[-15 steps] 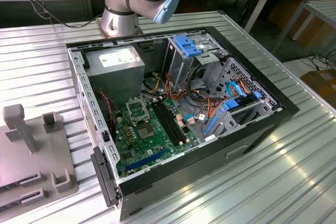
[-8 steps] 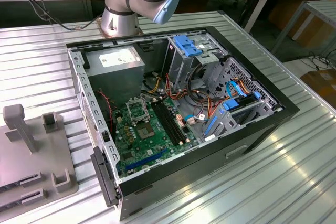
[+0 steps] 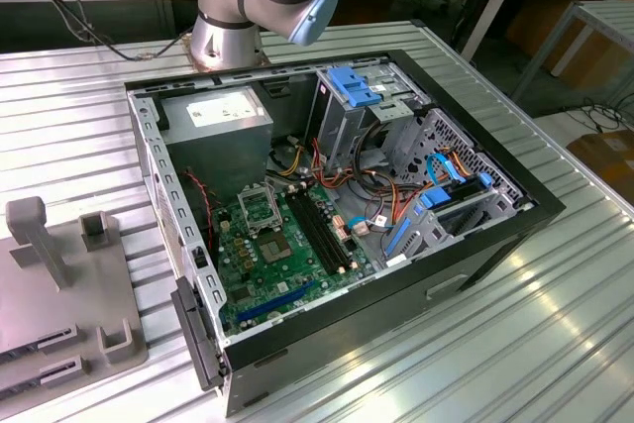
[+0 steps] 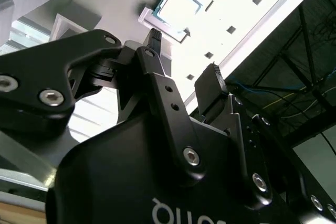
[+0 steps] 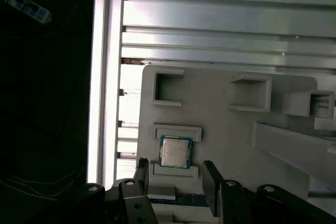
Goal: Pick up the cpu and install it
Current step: 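Pick up the cpu and move it towards the insertion slot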
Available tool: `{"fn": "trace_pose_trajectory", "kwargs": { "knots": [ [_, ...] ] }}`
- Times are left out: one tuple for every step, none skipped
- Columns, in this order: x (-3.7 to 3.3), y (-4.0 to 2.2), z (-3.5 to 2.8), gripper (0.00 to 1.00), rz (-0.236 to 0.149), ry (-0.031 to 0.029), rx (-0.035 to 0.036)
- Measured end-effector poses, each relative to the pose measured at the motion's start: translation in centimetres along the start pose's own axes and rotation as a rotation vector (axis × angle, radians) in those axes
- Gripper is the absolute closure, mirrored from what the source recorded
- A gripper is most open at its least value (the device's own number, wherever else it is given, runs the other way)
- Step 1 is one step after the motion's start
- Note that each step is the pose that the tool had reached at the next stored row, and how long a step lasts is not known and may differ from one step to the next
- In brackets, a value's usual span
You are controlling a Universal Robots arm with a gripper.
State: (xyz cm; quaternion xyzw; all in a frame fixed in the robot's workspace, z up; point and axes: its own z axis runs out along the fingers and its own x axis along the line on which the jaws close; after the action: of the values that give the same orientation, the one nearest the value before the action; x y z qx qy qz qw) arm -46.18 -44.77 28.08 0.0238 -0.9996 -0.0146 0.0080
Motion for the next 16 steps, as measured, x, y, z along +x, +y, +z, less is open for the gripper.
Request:
{"fn": "trace_pose_trajectory", "kwargs": {
  "knots": [
    [0.0, -0.01, 0.09, 0.47, 0.002, 0.0, 0.0],
    [0.0, -0.04, 0.18, 0.47, 0.005, 0.0, 0.0],
    [0.0, -0.08, 0.27, 0.47, 0.011, -0.0001, 0.0],
    [0.0, -0.11, 0.36, 0.47, 0.017, -0.0003, -0.0001],
    [-0.01, -0.15, 0.48, 0.47, 0.022, -0.0007, -0.0003],
    [-0.02, -0.17, 0.63, 0.47, 0.026, -0.0008, -0.0004],
    [-0.05, -0.19, 0.78, 0.47, 0.029, -0.0009, -0.0004],
    [-0.11, -0.2, 0.91, 0.47, 0.031, -0.0008, -0.0003],
    [-0.18, -0.21, 1.07, 0.47, 0.032, -0.0008, -0.0004],
    [-0.23, -0.21, 1.22, 0.47, 0.034, -0.001, -0.0004],
    [-0.3, -0.21, 1.39, 0.47, 0.035, -0.0009, -0.0004],
    [-0.35, -0.24, 1.54, 0.47, 0.035, -0.001, -0.0005],
    [-0.36, -0.24, 1.61, 0.47, 0.035, -0.0009, -0.0005],
    [-0.36, -0.25, 1.62, 0.47, 0.035, -0.0007, -0.0004],
    [-0.36, -0.25, 1.67, 0.47, 0.036, -0.001, -0.0006],
    [-0.36, -0.25, 1.7, 0.47, 0.036, -0.0009, -0.0006]
  ]
}}
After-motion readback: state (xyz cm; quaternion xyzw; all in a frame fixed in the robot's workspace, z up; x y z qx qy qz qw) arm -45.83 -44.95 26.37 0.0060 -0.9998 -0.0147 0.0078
